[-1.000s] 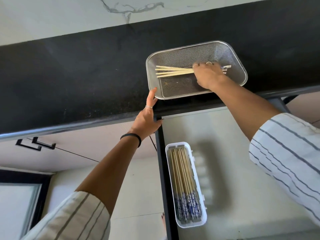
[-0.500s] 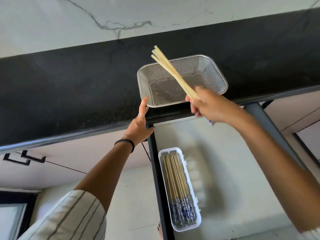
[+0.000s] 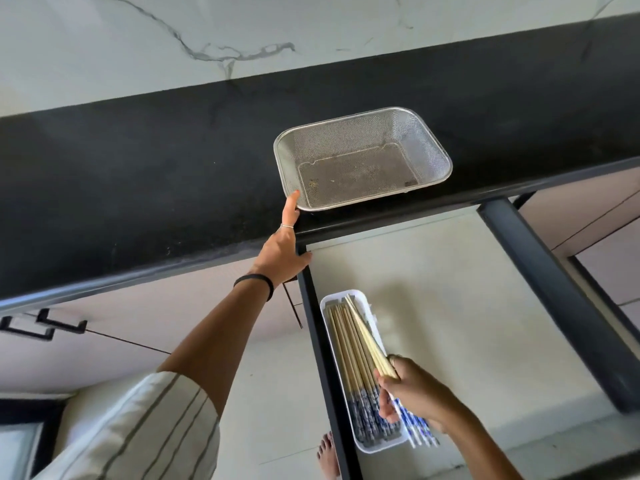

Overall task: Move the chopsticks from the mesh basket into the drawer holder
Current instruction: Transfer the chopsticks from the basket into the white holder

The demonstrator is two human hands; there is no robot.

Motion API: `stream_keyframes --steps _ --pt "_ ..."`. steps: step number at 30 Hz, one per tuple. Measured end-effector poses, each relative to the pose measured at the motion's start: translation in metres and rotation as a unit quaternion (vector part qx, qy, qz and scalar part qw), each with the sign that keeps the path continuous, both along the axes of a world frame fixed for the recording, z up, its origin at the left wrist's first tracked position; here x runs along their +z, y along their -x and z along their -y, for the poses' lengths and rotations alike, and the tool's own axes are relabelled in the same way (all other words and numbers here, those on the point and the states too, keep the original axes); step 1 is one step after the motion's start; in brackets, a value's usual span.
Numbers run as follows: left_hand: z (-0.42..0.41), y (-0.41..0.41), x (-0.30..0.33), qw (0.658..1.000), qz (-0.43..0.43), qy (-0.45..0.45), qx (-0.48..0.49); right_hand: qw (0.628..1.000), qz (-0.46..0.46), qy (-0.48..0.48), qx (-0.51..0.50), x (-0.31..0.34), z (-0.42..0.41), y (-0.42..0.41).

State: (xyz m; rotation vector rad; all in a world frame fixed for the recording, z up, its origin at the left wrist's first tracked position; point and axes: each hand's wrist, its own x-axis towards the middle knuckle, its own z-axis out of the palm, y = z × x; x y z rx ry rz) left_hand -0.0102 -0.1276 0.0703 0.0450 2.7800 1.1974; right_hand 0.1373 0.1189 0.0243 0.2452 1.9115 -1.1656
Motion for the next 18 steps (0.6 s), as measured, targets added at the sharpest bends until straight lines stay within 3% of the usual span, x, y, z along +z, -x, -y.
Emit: stream_keyframes --steps 3,10,18 --pt "0.002 -0.001 0.0 1.0 -0.003 -0.007 -0.008 0.997 0.022 -0.064 -0.024 -0.022 0.011 -0.009" --pt "0.003 0.0 0.001 1.0 -0.002 -0.01 -0.015 0.981 -0.033 -0.184 -0.044 -0.034 0.029 -0.008" --pt "-0.004 -0.001 0.006 0.997 -0.025 -0.014 -0.076 0.969 -0.091 -0.23 -0.013 -0.035 0.036 -0.006"
